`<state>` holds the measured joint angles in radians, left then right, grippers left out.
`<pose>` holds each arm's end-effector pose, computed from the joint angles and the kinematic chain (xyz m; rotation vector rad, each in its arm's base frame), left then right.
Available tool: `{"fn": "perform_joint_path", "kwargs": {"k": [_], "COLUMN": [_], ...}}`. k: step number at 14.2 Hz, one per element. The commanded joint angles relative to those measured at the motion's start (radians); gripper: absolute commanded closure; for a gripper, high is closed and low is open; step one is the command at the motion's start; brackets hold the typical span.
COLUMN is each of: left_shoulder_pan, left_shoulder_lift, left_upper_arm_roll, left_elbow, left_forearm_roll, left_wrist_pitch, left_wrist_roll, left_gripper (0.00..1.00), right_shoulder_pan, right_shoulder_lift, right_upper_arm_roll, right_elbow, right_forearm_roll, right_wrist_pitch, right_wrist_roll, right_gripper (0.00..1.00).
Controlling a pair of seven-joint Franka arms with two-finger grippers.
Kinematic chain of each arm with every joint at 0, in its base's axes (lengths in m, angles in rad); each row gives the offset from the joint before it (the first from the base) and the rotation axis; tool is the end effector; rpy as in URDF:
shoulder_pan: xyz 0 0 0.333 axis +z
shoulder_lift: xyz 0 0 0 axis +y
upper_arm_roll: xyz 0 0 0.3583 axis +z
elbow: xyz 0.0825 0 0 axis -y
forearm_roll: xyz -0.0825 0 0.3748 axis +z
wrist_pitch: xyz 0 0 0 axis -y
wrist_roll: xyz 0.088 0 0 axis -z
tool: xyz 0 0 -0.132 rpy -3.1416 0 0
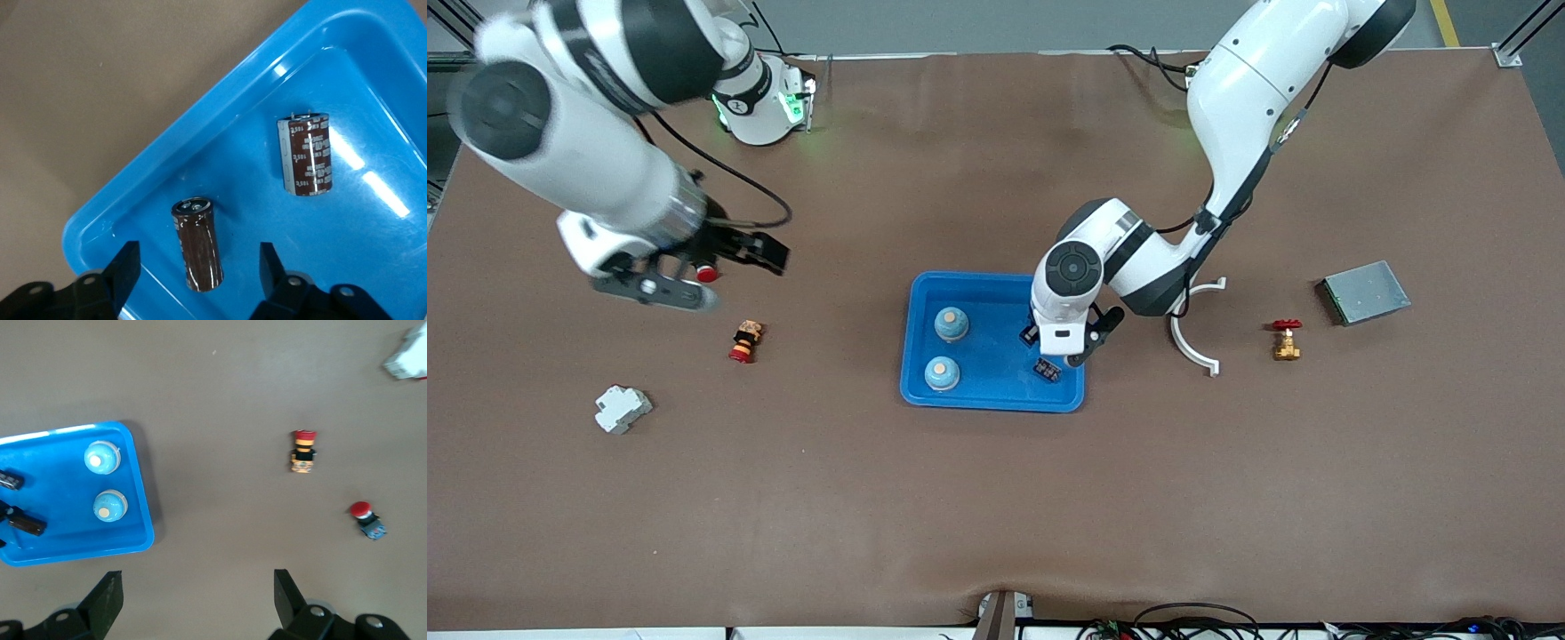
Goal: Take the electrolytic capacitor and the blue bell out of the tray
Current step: 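Grasp a brown capacitor in the tray with the left gripper while the right gripper approaches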
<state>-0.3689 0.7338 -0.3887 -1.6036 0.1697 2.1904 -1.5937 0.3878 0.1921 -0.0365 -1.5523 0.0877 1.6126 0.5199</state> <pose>0.5413 -0.4461 0.2282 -2.8495 -1.2222 0.2356 0.5614 0.2197 0.5435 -3.1029 0.2766 0.2390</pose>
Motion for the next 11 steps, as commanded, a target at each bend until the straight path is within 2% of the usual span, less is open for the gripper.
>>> {"fn": "perform_joint_path", "kwargs": {"k": [1,3,6,8,10,11], "left_shoulder_pan": [-0.013,-0.013,-0.018,-0.018,-0.018,-0.019], "left_shoulder_lift": [0.016,0.038,0.042,0.042,0.042,0.042], "left_upper_arm_roll": [0.007,0.007,0.007,0.007,0.007,0.007], "left_elbow": [0.007,0.007,-0.002,-0.004,-0.012,-0.013], "left_forearm_roll": [0.028,0.028,0.040,0.040,0.040,0.042], "left_wrist_pitch": [0.021,0.058,0.061,0.061,0.061,0.061], "left_wrist_roll": [-0.031,-0.035,-0.046,-0.046,-0.045,-0.039], "left_gripper": [0.21,0.21,0.25,0.44,0.63,0.77], "right_shoulder_pan": [0.040,0.063,0.071,0.060,0.049,0.046], "right_shoulder_lift": [0.056,0.107,0.133,0.144,0.199,0.201], "right_upper_arm_roll": [-0.010,-0.010,-0.010,-0.010,-0.013,-0.013], "right_elbow": [0.021,0.023,0.023,0.023,0.024,0.024], "right_forearm_roll": [0.012,0.012,0.023,0.078,0.133,0.135], "right_wrist_pitch": [0.029,0.056,0.081,0.081,0.098,0.098], "right_wrist_roll": [0.009,0.009,-0.004,-0.008,-0.008,-0.008], "right_gripper": [0.00,0.00,0.00,0.00,0.00,0.00]}}
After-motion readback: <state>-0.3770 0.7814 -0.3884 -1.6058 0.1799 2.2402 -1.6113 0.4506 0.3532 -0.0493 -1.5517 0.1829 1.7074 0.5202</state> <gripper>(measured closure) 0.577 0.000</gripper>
